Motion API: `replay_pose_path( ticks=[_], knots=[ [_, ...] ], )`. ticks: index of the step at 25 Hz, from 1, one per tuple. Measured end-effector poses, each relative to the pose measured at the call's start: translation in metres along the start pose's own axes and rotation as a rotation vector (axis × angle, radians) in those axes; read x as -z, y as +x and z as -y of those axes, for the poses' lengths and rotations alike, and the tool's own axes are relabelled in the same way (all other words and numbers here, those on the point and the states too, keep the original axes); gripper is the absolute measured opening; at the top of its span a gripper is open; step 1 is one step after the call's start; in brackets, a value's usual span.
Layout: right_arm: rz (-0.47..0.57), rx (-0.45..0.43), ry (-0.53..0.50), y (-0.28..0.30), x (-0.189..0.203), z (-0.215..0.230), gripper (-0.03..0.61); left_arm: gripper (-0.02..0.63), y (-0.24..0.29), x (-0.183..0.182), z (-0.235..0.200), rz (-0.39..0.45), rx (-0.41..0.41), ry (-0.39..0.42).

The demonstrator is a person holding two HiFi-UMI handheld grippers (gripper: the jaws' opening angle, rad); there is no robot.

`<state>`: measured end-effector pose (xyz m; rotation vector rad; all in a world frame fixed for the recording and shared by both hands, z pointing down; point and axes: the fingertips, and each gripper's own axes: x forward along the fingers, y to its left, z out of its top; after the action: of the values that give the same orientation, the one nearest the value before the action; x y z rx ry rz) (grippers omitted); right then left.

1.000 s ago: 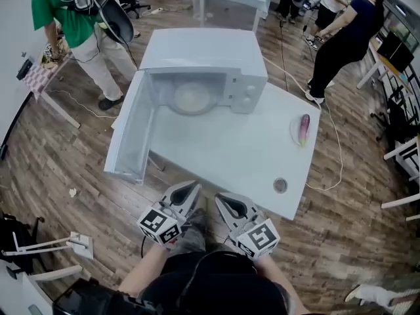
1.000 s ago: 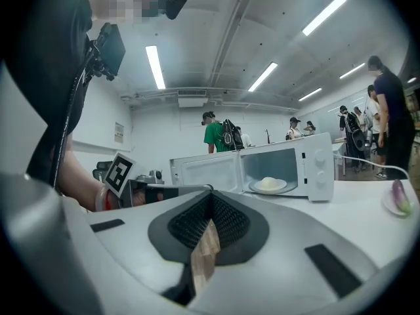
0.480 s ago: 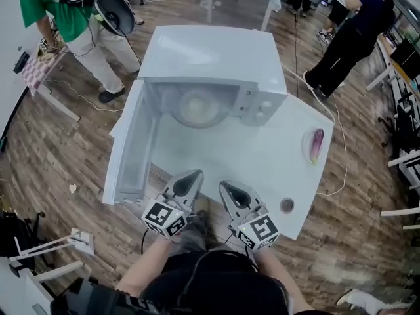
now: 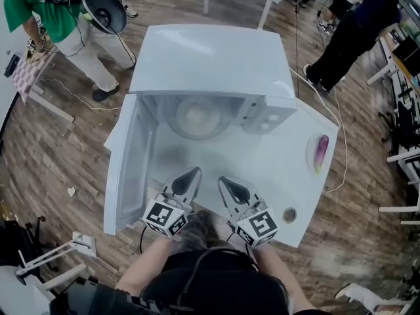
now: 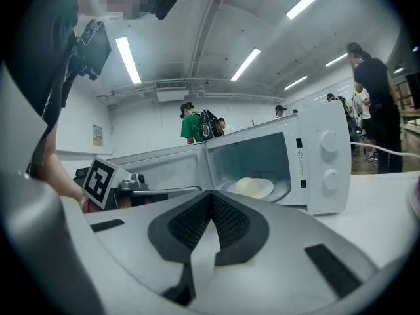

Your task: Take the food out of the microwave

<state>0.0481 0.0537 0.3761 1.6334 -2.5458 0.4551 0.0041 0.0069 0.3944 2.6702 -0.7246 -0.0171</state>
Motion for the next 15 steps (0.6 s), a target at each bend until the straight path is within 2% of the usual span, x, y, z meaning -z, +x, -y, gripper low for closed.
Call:
replay_pose_path(
  ticks=[10,15],
  knots=[
    [-0.015,0.043,0.003,0.040,-0.002,0.019,0.017,0.009,0.026,-0.004,-0.020,0.004,0.020,0.009],
    [-0.025,0.059,0.006,0.049,0.000,0.022,0.018,0.009,0.027,-0.004,-0.034,0.006,-0.006,0.007]
  ],
)
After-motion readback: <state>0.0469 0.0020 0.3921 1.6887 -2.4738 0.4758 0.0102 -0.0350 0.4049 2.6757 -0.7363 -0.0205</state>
